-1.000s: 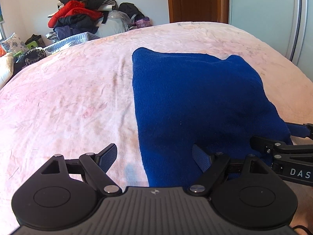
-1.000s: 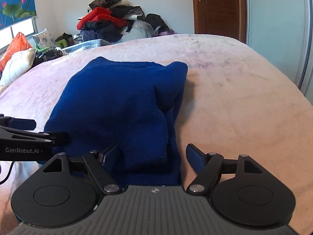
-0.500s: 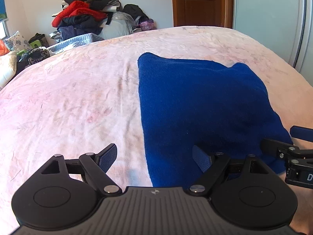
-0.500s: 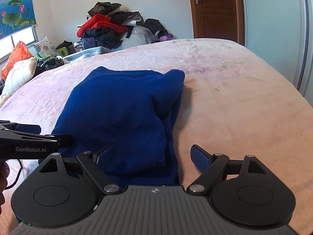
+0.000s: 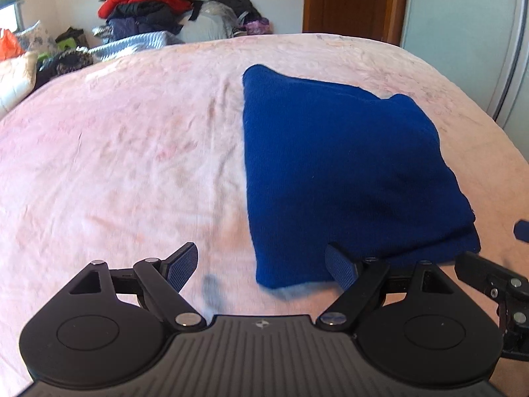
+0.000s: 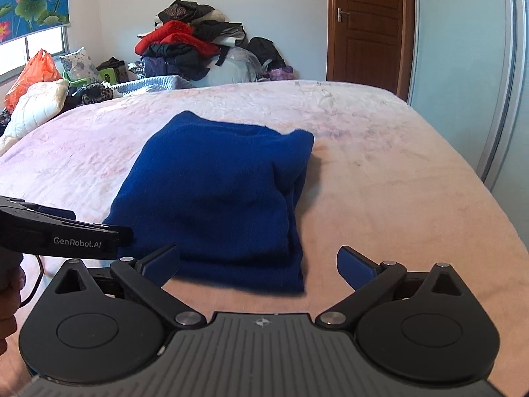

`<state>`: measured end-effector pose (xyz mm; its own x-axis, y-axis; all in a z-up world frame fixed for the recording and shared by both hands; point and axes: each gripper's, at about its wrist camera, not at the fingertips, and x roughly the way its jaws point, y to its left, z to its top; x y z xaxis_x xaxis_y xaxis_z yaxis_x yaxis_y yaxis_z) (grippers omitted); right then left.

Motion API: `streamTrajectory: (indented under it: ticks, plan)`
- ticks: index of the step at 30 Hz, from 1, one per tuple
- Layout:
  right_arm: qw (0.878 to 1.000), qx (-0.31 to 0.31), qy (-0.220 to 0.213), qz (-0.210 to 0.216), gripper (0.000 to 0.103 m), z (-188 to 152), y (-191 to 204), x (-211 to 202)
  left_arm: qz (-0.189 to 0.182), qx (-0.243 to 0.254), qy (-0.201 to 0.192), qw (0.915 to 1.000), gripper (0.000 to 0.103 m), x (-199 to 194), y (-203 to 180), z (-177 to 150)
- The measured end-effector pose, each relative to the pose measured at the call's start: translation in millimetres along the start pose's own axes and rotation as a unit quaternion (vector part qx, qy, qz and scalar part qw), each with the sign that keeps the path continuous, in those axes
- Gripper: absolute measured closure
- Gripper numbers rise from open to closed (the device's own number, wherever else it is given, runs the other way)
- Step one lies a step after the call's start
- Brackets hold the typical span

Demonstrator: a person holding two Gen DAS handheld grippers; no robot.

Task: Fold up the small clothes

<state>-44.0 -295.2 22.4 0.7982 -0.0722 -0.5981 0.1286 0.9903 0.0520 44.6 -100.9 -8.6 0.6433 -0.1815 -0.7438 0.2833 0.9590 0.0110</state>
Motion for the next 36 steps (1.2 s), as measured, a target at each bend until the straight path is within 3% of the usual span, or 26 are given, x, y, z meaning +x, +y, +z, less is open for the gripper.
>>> streamTrajectory:
  ticks: [9, 36]
  plan:
    - [1.000, -0.003, 0.012, 0.018, 0.001, -13.3, 4.0, -17.8, 0.033, -0.022, 0.010, 0.9992, 0.018, -7.8, 2.1, -13.1]
    - [0.999, -0.025, 0.016, 0.031, 0.001, -20.7, 16.2, -23.5, 0.049, -0.006, 0.029, 0.9984, 0.018, -14.1, -8.2, -27.0]
